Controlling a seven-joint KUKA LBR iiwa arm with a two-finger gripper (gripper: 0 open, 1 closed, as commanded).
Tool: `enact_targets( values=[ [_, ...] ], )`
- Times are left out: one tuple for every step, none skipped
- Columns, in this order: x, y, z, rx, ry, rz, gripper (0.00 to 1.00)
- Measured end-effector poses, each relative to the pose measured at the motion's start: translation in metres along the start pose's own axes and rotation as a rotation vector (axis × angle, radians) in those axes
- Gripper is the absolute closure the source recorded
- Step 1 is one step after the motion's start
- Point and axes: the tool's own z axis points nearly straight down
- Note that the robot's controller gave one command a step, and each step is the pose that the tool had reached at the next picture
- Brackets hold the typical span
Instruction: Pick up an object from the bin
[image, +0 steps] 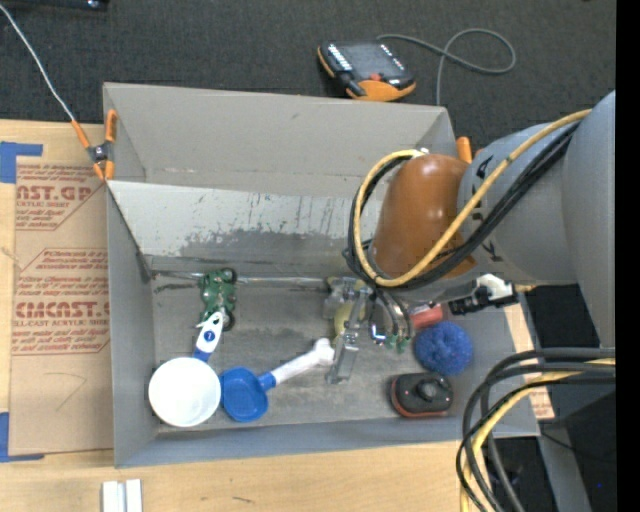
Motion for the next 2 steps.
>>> enact_targets(
  values=[
    [0.0056,0.0176,0.0716,0.001,0.006,-0.055,0.00],
    [0.0042,0.0171,0.0683,0.001,0.002,-0.055,1.00]
  ],
)
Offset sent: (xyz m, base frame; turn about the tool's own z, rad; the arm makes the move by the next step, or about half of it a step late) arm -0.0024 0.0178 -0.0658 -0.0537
